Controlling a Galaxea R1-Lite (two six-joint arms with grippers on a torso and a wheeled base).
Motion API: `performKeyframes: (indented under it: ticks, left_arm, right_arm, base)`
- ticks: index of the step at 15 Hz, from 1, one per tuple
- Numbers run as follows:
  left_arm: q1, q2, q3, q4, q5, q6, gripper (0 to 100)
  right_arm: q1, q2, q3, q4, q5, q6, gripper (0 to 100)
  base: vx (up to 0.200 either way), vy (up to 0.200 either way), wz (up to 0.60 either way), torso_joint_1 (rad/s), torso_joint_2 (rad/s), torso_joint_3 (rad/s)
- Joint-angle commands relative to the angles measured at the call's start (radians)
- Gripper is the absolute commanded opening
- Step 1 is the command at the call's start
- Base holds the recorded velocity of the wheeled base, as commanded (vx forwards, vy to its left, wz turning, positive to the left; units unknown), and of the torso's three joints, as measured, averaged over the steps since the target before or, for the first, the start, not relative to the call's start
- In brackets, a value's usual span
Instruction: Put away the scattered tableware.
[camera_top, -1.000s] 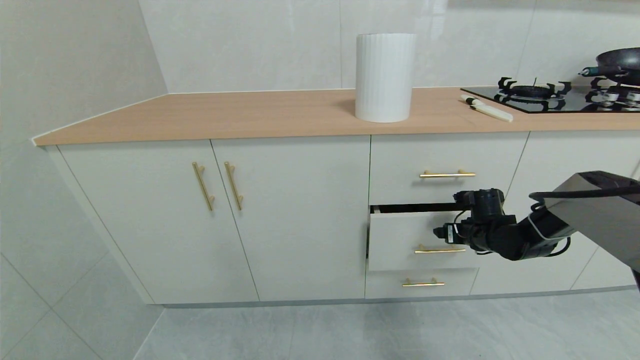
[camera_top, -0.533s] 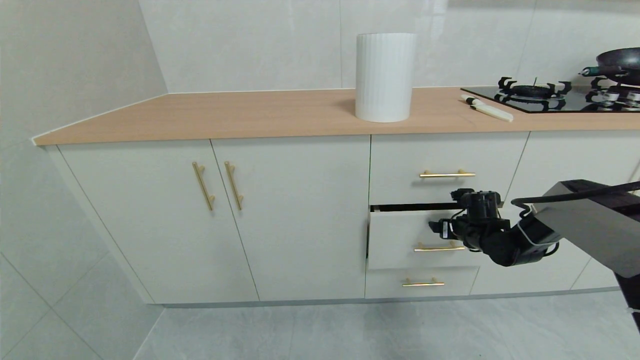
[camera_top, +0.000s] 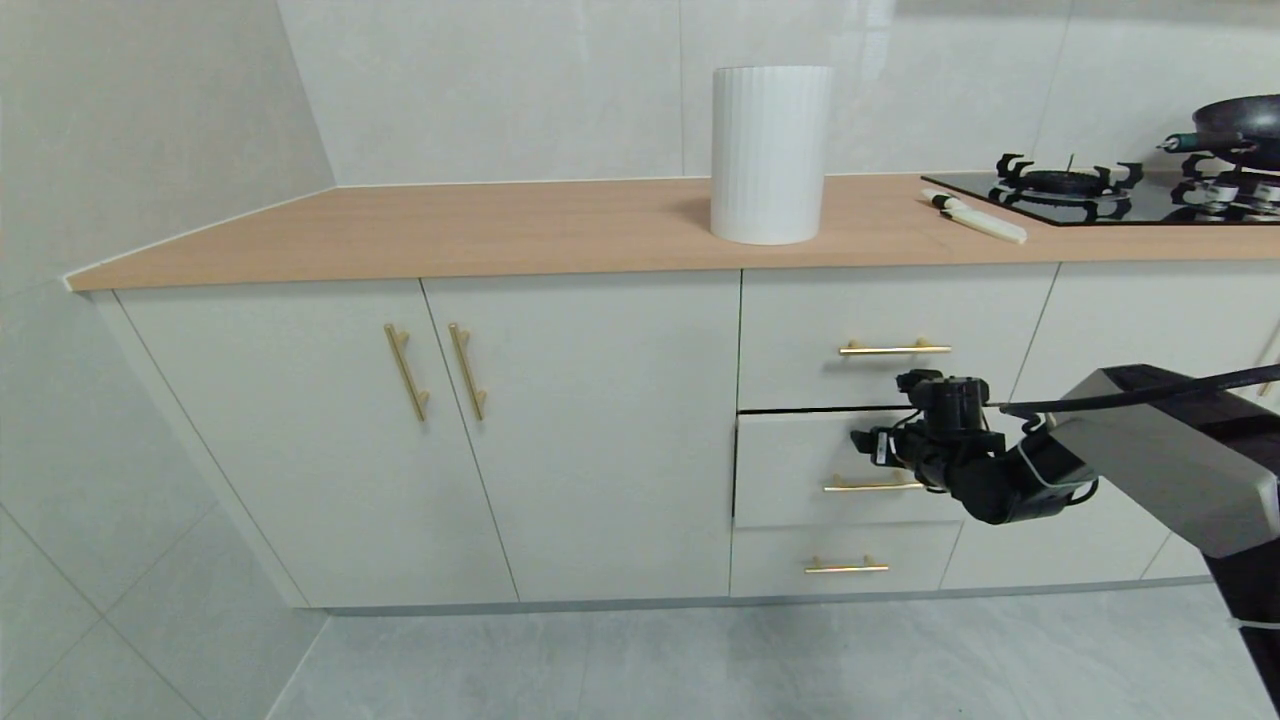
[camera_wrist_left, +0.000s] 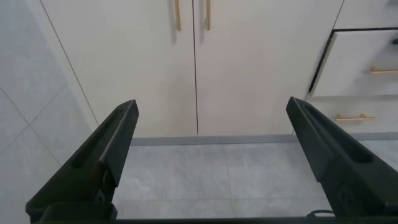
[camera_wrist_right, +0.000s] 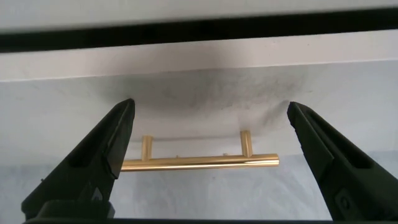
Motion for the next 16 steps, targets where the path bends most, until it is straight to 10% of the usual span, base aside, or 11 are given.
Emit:
performKeyframes:
  ticks: [1,16]
  left_arm:
    - [0.000,0.000,0.000,0.000,0.000,0.000,100]
    - [0.000,0.000,0.000,0.000,0.000,0.000,100]
  right_arm:
    - [-0.007,0.018,-0.028,0.000,0.000,0.006,100]
    - [-0.024,0.060,-0.114,0.002,-0.045,0.022,100]
  base:
    - [0.000,0.000,0.00,0.000,0.00,0.000]
    - [0.000,0.000,0.00,0.000,0.00,0.000]
